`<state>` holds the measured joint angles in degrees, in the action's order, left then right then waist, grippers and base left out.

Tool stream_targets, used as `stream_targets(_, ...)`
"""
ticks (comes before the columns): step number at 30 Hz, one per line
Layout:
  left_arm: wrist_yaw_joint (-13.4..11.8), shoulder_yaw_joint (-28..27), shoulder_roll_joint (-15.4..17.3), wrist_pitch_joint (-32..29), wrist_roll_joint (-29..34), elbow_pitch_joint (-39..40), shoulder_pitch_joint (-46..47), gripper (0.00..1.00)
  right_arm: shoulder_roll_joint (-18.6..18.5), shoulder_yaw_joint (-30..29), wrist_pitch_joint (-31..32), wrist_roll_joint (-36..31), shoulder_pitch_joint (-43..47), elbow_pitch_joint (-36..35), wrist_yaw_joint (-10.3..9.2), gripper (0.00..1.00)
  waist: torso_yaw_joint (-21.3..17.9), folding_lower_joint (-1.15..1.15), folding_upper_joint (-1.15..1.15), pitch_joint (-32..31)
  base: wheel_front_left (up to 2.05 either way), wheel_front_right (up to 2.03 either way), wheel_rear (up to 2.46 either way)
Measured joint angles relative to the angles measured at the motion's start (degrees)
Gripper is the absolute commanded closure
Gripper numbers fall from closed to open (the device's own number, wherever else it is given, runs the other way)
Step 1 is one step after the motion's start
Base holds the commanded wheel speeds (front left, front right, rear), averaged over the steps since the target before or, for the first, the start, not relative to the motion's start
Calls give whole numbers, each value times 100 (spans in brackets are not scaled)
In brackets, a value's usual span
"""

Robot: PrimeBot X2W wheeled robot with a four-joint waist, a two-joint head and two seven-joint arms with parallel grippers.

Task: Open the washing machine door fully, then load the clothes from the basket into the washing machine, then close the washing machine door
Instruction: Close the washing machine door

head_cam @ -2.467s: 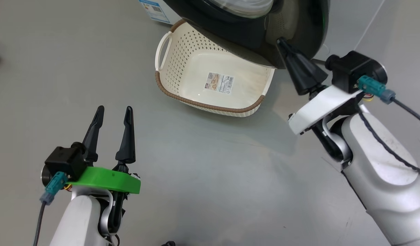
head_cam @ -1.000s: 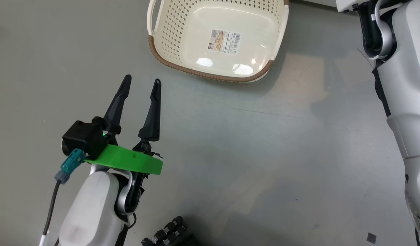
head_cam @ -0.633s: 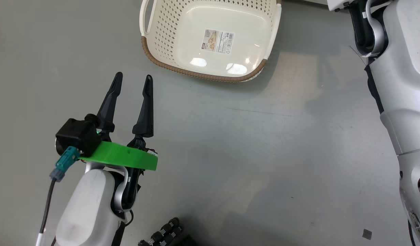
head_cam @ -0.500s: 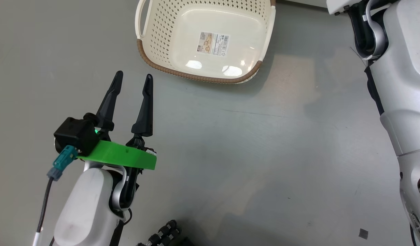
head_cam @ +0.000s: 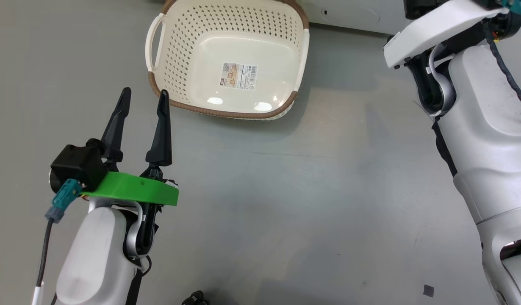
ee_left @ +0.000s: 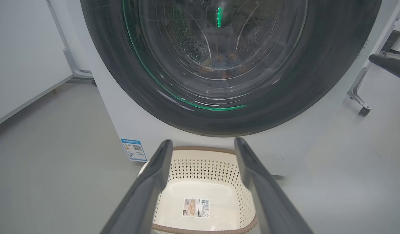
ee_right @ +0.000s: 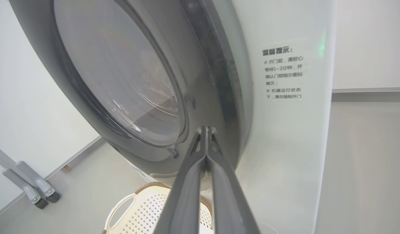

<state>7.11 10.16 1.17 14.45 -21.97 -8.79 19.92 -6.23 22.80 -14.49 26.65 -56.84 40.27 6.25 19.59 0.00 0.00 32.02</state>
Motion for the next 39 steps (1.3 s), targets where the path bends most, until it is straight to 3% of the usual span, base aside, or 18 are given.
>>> stream_targets(11, 0, -265, 45, 1, 171, -172, -72, 0, -113, 149, 0, -151, 859, -274, 26, 98, -387, 0, 0, -387, 0, 0, 0)
stream_targets(13, 0, -287, 90, 1, 188, -188, -121, 0, -115, 141, 0, -163, 1056, -326, 27, 55, -468, 0, 0, -472, 0, 0, 0)
stream_targets(14, 0, -293, 115, 1, 198, -200, -141, 0, -119, 137, 0, -165, 1149, -374, 27, 14, -510, 0, 0, -518, 0, 0, 0)
stream_targets(15, 0, -305, 138, 1, 201, -211, -152, 0, -124, 137, 0, -183, 1231, -435, 27, 0, -552, 0, 0, -562, 0, 0, 0)
stream_targets(39, 0, -815, 363, 0, 464, -698, -1404, 0, -422, -463, 0, -506, 3654, -1514, 76, 0, -1501, -1, 0, -2045, 0, 0, 0)
